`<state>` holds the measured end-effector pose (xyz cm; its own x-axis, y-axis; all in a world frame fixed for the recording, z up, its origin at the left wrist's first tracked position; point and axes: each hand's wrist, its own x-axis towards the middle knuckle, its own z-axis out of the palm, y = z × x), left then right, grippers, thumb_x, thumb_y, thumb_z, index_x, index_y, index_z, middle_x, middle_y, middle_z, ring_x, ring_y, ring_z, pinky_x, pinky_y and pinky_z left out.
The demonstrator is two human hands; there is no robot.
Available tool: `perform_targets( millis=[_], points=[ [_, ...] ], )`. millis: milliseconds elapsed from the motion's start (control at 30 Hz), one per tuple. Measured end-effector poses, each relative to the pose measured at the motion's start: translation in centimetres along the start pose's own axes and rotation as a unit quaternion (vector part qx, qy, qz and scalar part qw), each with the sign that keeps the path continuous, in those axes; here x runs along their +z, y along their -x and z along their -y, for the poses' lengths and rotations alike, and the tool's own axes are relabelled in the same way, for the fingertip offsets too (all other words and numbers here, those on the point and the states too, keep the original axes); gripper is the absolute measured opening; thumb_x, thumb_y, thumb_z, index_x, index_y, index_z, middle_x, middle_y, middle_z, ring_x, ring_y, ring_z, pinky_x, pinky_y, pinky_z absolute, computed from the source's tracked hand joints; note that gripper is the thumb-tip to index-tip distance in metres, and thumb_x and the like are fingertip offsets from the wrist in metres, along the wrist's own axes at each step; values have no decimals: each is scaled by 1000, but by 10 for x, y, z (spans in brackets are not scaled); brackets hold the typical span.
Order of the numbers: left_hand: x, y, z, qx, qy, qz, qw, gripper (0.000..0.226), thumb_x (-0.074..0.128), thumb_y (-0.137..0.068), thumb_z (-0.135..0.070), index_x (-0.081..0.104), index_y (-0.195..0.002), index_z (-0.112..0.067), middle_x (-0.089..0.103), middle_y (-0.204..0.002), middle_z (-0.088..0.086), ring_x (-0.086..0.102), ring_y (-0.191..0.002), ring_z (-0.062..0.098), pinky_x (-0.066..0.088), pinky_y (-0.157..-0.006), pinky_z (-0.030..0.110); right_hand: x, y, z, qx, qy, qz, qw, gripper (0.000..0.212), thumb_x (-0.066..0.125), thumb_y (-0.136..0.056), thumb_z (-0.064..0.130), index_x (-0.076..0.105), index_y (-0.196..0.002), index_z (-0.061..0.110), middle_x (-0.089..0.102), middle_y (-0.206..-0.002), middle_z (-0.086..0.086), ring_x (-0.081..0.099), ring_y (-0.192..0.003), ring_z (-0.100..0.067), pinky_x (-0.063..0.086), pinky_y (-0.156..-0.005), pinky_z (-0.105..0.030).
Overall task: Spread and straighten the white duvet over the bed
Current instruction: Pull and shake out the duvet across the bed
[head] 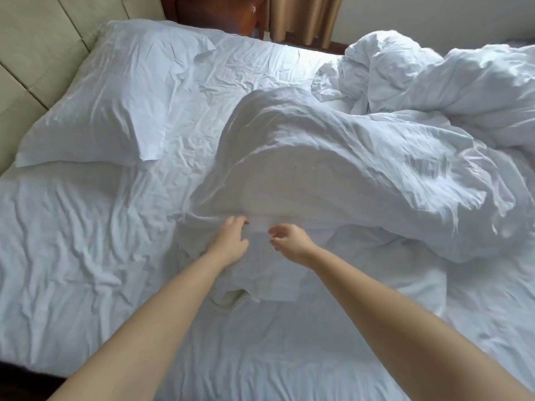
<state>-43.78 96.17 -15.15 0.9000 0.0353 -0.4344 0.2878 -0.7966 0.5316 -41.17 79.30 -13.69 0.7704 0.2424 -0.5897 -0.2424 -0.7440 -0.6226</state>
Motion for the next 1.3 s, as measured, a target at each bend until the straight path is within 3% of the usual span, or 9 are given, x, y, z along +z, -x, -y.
perform_targets(
  millis=[200, 467, 533, 600, 700, 800, 933, 1133, 1300],
  points=[
    [92, 30, -43, 42, -105, 123, 986, 44, 54, -85, -12, 53, -128, -18, 52, -129, 6, 51, -118, 25, 43, -97, 32, -34, 45, -133, 113, 134, -5, 984, 48, 49, -91, 22, 46, -138, 15, 45, -141, -12, 46, -127, -28, 39, -102, -30],
    [177, 22, -82, 25, -115, 121, 986, 55, 57, -83, -14, 46, -136, -18, 46, -133, 9, 46, -125, 29, 41, -102, 37, -34, 30, -228, 93, 365, -47, 925, 101, 65, -81, 50, -3, -152, 29, -7, -156, -19, 3, -144, -38, 12, -113, -52],
    [192, 19, -81, 3, -119, 120, 986, 60, 58, -83, -16, 42, -140, -19, 44, -136, 10, 45, -126, 29, 40, -103, 36, -26, 20, -239, 76, 421, -87, 899, 89, 62, -87, 34, 3, -153, 29, 11, -152, -29, 25, -137, -41, 27, -108, -51],
    [202, 22, -81, -18, -120, 124, 985, 65, 59, -83, -16, 36, -144, -19, 41, -139, 10, 45, -126, 29, 40, -104, 34, -27, 16, -244, 24, 461, -144, 875, 74, 63, -84, 19, 28, -149, 22, 48, -128, -28, 56, -106, -37, 47, -87, -41],
    [211, 33, -87, -50, -113, 122, 985, 71, 60, -83, -16, 28, -146, -18, 39, -138, 13, 47, -125, 30, 41, -101, 34, -46, 20, -239, 8, 358, -128, 925, 41, 47, -88, 1, 43, -129, 6, 59, -115, -16, 61, -101, -33, 47, -77, -34],
    [212, 47, -105, -81, -95, 113, 986, 74, 63, -78, -17, 28, -144, -16, 44, -130, 17, 51, -120, 32, 45, -97, 37, -79, 34, -220, 43, 201, -105, 973, 25, 46, -83, 3, 57, -105, 7, 64, -109, -15, 60, -102, -34, 42, -73, -30],
    [198, 71, -138, -95, -72, 107, 987, 77, 67, -75, -21, 30, -143, -11, 43, -137, 16, 45, -128, 31, 42, -101, 34, -121, 78, -189, 42, 132, -80, 987, 12, 44, -77, 3, 50, -77, 13, 59, -90, -8, 56, -85, -32, 38, -64, -26],
    [136, 104, -191, -46, -103, 67, 991, 89, 70, -83, -25, 14, -149, -4, 24, -153, 18, 28, -140, 31, 29, -107, 29, -231, 170, -86, -69, 25, -255, 964, 20, 47, -74, 6, 63, -84, 14, 64, -94, -7, 61, -97, -28, 45, -78, -28],
    [94, 107, -224, -39, -120, -101, 987, 133, 72, -58, -69, -20, -147, -31, -5, -159, 1, 9, -145, 29, 28, -111, 49, -304, 262, -32, -217, -70, -420, 879, 11, 41, -66, 11, 34, -58, 14, 33, -57, 7, 39, -62, -17, 31, -56, -30]
  ],
)
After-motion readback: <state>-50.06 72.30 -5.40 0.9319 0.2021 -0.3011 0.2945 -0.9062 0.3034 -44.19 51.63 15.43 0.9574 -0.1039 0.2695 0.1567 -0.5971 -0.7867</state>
